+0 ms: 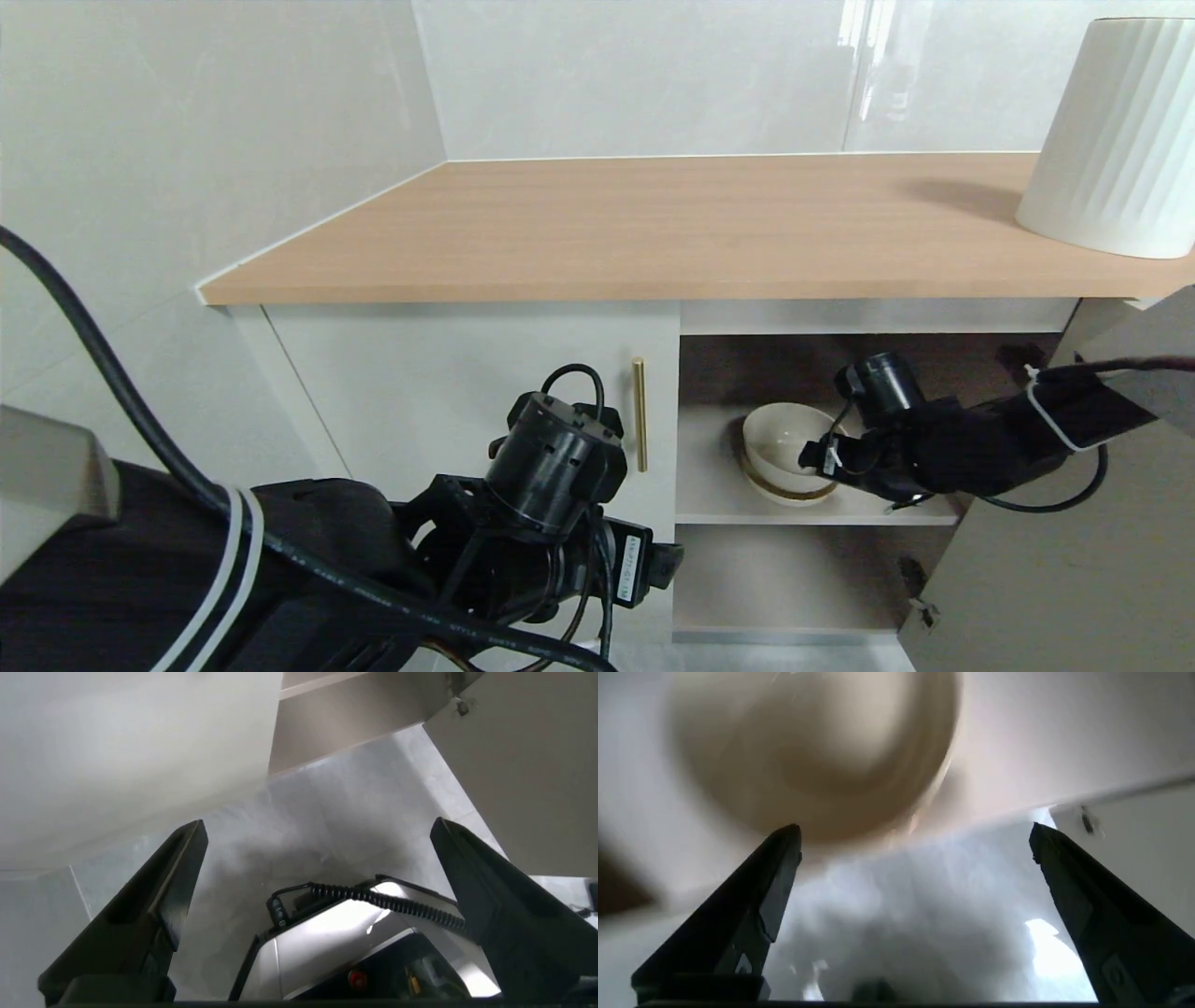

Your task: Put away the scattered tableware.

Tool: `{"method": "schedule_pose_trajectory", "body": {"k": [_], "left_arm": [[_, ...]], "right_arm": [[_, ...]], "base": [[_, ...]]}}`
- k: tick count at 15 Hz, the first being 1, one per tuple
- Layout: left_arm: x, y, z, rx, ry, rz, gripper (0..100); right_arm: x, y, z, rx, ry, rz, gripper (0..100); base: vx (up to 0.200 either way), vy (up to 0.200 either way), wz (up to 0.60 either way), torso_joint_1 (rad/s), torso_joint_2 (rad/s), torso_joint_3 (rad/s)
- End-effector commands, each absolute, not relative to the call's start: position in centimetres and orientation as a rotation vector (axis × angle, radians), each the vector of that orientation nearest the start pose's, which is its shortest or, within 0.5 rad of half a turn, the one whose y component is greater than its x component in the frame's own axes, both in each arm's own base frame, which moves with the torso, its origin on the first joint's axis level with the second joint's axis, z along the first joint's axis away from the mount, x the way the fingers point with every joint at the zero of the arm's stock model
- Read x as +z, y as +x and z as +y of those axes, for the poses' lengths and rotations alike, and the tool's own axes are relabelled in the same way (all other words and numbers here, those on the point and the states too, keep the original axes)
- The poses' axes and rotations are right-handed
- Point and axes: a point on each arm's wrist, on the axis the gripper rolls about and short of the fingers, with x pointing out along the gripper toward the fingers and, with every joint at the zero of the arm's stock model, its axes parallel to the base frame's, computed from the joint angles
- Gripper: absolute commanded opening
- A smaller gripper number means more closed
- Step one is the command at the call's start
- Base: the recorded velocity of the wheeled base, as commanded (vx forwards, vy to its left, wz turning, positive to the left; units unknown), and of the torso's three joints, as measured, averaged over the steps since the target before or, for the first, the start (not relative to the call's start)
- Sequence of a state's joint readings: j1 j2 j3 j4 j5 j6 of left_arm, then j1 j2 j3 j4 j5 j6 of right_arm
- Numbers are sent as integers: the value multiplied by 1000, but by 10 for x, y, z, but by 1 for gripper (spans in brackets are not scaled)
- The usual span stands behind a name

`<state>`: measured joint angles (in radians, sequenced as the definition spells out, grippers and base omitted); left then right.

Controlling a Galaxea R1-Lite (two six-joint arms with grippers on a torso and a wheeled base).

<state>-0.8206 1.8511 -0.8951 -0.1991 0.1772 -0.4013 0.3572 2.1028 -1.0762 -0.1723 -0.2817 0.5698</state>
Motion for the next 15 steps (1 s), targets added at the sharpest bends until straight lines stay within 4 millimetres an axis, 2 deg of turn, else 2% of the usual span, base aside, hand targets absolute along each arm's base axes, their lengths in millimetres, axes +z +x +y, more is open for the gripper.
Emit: {"method": "schedule_pose_trajectory", "body": {"k": [1,3,4,5,7,8,10,11,15], "left_arm": [[128,216,-225,-467,-17,759,100],[131,214,-222,-470,-19,752,100],[131,213,-222,-470,-20,751,100],[133,212,-220,-469,-23,747,100],[135,212,-220,-471,-26,742,100],[135,211,-220,-472,-26,740,100],[136,211,-220,-472,-27,739,100],[136,211,-219,-471,-27,737,100],[140,210,-218,-470,-32,725,100]], "right_arm": [[116,297,136,-49,202,791,100],[144,264,139,2,170,812,100],[150,256,138,9,165,817,100],[167,235,131,30,164,807,100],[177,216,126,51,159,804,100],[179,199,124,72,146,818,100],[164,174,122,95,121,877,100],[162,172,121,92,122,883,100],[142,138,105,109,76,940,100]], "base": [[0,0,0,0,0,0],[0,0,0,0,0,0],[0,0,0,0,0,0],[-200,0,0,-2,2,2],[-200,0,0,5,-2,0],[-200,0,0,-2,2,7],[-200,0,0,-7,2,5],[-200,0,0,7,2,7],[-200,0,0,0,1,2]]}}
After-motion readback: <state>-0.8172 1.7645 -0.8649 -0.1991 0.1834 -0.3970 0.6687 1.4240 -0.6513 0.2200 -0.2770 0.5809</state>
